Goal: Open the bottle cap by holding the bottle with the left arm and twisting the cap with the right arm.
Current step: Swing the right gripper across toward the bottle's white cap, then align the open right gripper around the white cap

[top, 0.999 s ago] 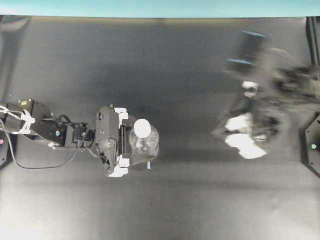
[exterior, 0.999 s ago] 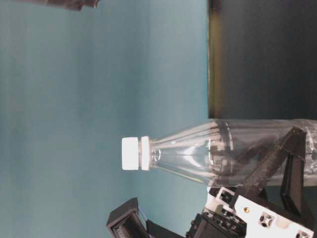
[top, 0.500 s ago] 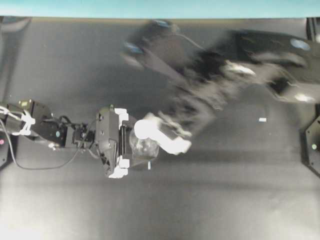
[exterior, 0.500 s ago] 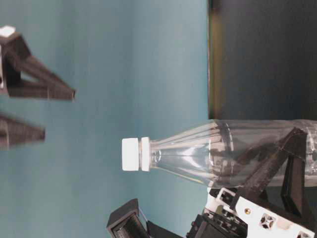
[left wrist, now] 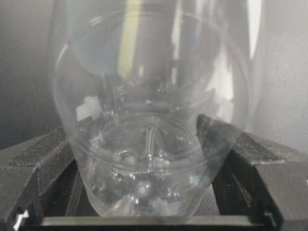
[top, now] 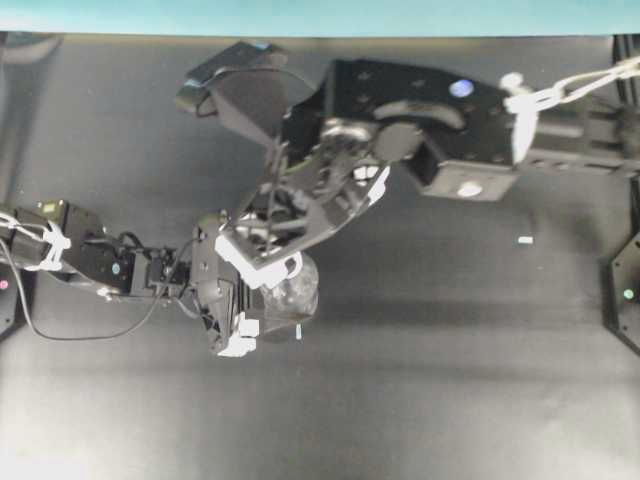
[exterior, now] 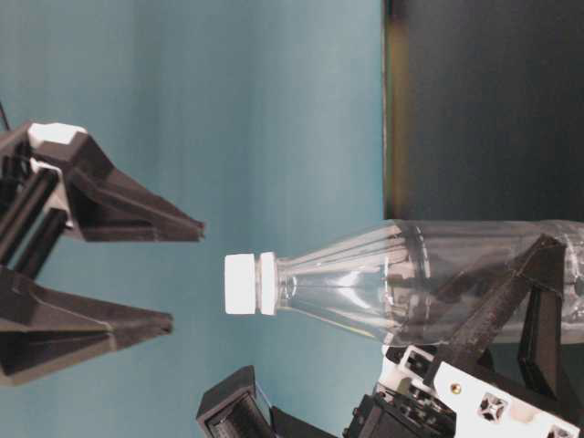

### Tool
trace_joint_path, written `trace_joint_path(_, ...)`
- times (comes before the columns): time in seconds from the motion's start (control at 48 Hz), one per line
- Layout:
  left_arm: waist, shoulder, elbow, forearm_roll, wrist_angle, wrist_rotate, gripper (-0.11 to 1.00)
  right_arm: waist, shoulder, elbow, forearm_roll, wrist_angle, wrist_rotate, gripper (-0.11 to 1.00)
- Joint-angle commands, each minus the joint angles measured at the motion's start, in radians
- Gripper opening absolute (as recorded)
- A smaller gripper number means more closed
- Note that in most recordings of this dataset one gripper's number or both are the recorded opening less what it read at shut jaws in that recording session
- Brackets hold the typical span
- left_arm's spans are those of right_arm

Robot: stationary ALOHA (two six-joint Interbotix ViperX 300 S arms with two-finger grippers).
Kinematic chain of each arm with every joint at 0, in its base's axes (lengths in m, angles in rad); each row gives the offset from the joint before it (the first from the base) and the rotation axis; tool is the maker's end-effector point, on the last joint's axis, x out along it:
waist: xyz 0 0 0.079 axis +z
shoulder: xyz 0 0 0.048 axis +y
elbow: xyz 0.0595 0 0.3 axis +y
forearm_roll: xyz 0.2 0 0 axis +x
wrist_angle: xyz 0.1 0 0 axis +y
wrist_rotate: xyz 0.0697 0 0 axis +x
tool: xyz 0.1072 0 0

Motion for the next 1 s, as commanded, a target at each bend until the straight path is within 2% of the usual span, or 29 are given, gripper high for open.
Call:
trace_joint_path(0.0, -0.003, -0.002, -0.005, 0.003, -0.003, -0.003, 0.82, -0.012, 0.011, -0.011, 0.003, 0.0, 0.009, 0.81)
trace_joint_path(0.146, -0.003, -0.002, -0.003, 0.003, -0.003, -0.003, 0.82, -0.009, 0.026, -0.008, 0.003, -0.002, 0.008, 0.81)
trace_joint_path(0.271, -0.002, -0.002, -0.002, 0.003, -0.003, -0.003, 0.82, -0.009, 0.032, 0.003, 0.0, -0.005, 0.003, 0.76)
trace_joint_path(0.354, 0.0, -0.002, -0.002, 0.003, -0.003, -0.003, 0.82, -0.009, 0.037, 0.003, -0.002, 0.0, 0.0, 0.66)
trace_joint_path(0.5, 0.002, -0.002, 0.0, 0.003, -0.002, -0.003, 0.82, -0.005, 0.037, 0.006, 0.0, 0.003, -0.015, 0.36)
trace_joint_path(0.687, 0.003, -0.002, 0.0, 0.003, -0.003, -0.003, 0.82, -0.003, 0.038, 0.006, 0.0, 0.003, -0.086, 0.36)
trace_joint_path(0.77, 0.003, -0.002, 0.0, 0.003, -0.003, -0.002, 0.82, -0.002, 0.041, 0.002, 0.0, 0.005, -0.16, 0.36)
trace_joint_path(0.978, 0.008, -0.002, 0.0, 0.003, -0.003, -0.002, 0.82, 0.005, 0.048, -0.012, 0.0, 0.017, -0.488, 0.36)
